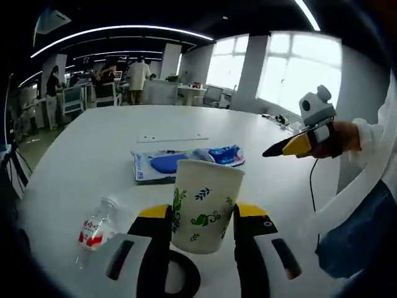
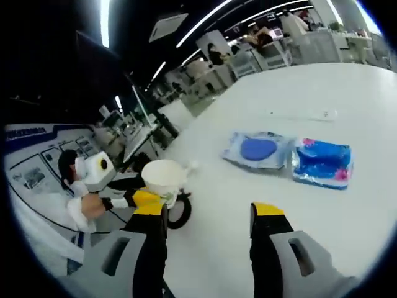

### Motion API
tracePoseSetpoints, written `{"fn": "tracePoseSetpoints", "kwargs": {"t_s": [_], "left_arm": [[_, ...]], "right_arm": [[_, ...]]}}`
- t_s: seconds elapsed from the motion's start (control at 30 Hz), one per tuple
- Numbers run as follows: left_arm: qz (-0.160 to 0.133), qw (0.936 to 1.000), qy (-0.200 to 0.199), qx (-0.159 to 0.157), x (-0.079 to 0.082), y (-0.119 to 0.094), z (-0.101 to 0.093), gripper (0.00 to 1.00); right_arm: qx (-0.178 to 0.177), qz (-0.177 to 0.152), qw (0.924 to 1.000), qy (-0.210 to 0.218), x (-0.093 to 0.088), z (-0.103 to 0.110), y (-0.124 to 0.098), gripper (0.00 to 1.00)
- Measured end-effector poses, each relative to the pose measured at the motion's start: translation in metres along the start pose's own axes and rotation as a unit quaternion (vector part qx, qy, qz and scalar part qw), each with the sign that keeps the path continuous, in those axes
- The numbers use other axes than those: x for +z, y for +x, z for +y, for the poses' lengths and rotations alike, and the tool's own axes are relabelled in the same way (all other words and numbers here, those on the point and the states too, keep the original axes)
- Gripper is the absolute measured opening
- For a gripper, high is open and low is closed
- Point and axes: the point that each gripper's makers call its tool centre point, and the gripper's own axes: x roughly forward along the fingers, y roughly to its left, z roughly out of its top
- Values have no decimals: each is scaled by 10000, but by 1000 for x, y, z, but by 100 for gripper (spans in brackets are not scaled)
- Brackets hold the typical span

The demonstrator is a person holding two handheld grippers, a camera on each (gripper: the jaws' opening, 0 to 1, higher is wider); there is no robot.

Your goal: Arrange the tabletop items into an orderly group along one side of the table until the central work area is clear of visible clutter.

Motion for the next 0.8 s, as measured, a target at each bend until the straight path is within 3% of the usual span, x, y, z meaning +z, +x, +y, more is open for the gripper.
{"fn": "tracePoseSetpoints", "kwargs": {"t_s": [0.3,0.4,0.6,0.8], "left_arm": [[-29,9995,326,25,5,-8,-10,39],[-69,9989,463,44,8,-11,-15,39],[-6,9980,623,143,6,-16,-16,39],[-53,9962,856,129,8,-20,-23,38]], "right_arm": [[897,502,9911,-841,11,57,33,38],[1005,690,9867,-1073,10,67,40,33],[1382,1026,9740,-1473,2,90,47,33],[1429,1157,9690,-1653,-4,95,56,19]]}}
